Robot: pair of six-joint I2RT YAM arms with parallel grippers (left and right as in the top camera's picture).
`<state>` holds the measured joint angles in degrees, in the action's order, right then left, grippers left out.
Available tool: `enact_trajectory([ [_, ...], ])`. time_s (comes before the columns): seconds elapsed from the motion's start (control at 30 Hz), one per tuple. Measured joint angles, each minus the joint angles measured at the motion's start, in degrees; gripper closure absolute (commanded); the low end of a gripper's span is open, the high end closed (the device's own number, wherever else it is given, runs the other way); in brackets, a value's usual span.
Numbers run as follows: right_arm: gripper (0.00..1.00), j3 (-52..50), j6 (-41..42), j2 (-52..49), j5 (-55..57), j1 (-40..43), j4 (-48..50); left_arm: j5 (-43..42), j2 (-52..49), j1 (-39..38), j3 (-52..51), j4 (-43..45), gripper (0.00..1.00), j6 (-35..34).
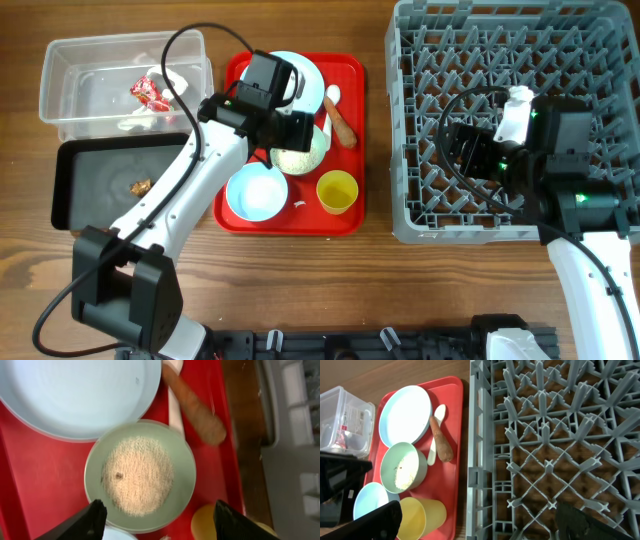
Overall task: Sort waste into correct bins and load items into the dishwasher rack
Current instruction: 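Grasp the rim of the green rice bowl with the left gripper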
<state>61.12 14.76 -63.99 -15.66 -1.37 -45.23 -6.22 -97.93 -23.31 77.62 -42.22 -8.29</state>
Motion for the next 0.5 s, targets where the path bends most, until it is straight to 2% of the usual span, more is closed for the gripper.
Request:
enact_trajectory([
  [0.2, 0.0, 0.0, 0.0, 0.0, 0.02, 0.0, -0.02, 0.0, -3.13, -0.81, 0.04, 4.09, 0.34, 0.28],
  [0.5, 0.0, 0.0, 0.0, 0.0, 0.0, 0.0, -0.02, 0.39, -11.43, -5.2, 0.02, 5.25, 0.38, 0.5],
])
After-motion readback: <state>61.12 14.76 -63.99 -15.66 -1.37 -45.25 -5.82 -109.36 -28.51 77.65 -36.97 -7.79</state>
